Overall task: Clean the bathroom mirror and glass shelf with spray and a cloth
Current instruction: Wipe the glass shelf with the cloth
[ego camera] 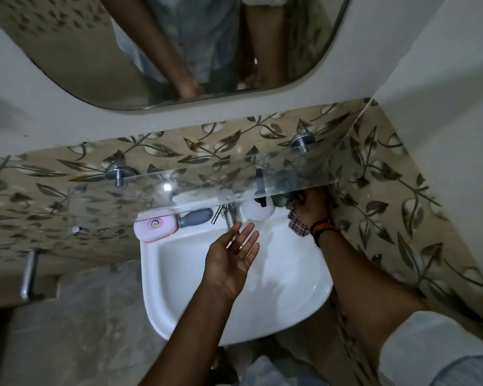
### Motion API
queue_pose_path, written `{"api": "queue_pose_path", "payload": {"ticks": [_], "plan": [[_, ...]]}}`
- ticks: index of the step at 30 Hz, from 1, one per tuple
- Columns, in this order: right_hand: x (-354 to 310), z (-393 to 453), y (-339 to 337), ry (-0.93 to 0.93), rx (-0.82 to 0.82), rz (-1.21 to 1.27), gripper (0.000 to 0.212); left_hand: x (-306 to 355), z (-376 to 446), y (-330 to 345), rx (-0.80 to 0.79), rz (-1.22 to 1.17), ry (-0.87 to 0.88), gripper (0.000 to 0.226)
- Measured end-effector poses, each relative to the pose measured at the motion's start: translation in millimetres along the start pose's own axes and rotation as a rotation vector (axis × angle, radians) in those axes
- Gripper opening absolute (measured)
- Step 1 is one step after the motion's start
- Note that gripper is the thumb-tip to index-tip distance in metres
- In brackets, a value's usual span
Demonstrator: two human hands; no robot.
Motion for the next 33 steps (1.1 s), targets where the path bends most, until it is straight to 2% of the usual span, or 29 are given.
{"api": "queue_pose_path", "payload": {"ticks": [2, 3, 4, 5, 6, 9, 12, 13, 15, 18, 21, 24, 30, 33], "plan": [[6, -3, -9, -0.092, 0.098, -0.083, 0.039, 6, -1, 2, -0.017, 0.005, 0.008, 0.042], [1, -13, -20, -0.148, 0.156, -0.196, 0.03, 9, -4, 4, -0.028, 0.014, 0.016, 0.042], [7, -20, -21, -0.171, 0.156, -0.187, 0.025, 13, -6, 3, -0.036, 0.029, 0.025, 0.042], [5, -30, -27, -0.18, 0.165, -0.162, 0.033, 17, -7, 3, -0.044, 0.057, 0.037, 0.041], [1, -41, -29, -0.164, 0.15, -0.157, 0.041, 22, -8, 0, -0.044, 0.091, 0.051, 0.039], [-9, -69, -29, 0.05, 0.045, -0.009, 0.057, 34, -11, -20, 0.006, 0.151, 0.108, 0.036], [-4, -65, -12, 0.018, -0.118, 0.041, 0.076, 39, -14, -42, 0.062, 0.164, 0.127, 0.038], [17, -48, 1, 0.011, -0.137, 0.053, 0.079, 40, -17, -47, 0.072, 0.167, 0.124, 0.037], [51, -12, 28, 0.024, -0.156, 0.051, 0.079, 39, -19, -51, 0.08, 0.173, 0.116, 0.037], [52, 12, 44, 0.091, -0.083, 0.008, 0.085, 39, -22, -49, 0.074, 0.191, 0.117, 0.035], [38, 17, 43, 0.139, -0.025, -0.044, 0.084, 40, -25, -46, 0.035, 0.206, 0.136, 0.03], [13, -9, 26, 0.17, -0.004, -0.042, 0.071, 43, -30, -46, 0.015, 0.214, 0.149, 0.027], [37, -52, 2, 0.203, 0.057, 0.187, 0.06, 43, -32, -51, 0.002, 0.236, 0.154, 0.028], [-2, -116, -42, 0.221, 0.107, 0.205, 0.058, 46, -35, -42, -0.027, 0.267, 0.167, 0.028]]}}
Point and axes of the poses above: each hand's wrist, its own z-axis towards the middle knuckle, its own y-axis out of the palm, x = y × z, the point moved 4 cm from there along z, towards the middle knuckle, and after that the axes turned 12 degrees about y, right-handed, at the moved point
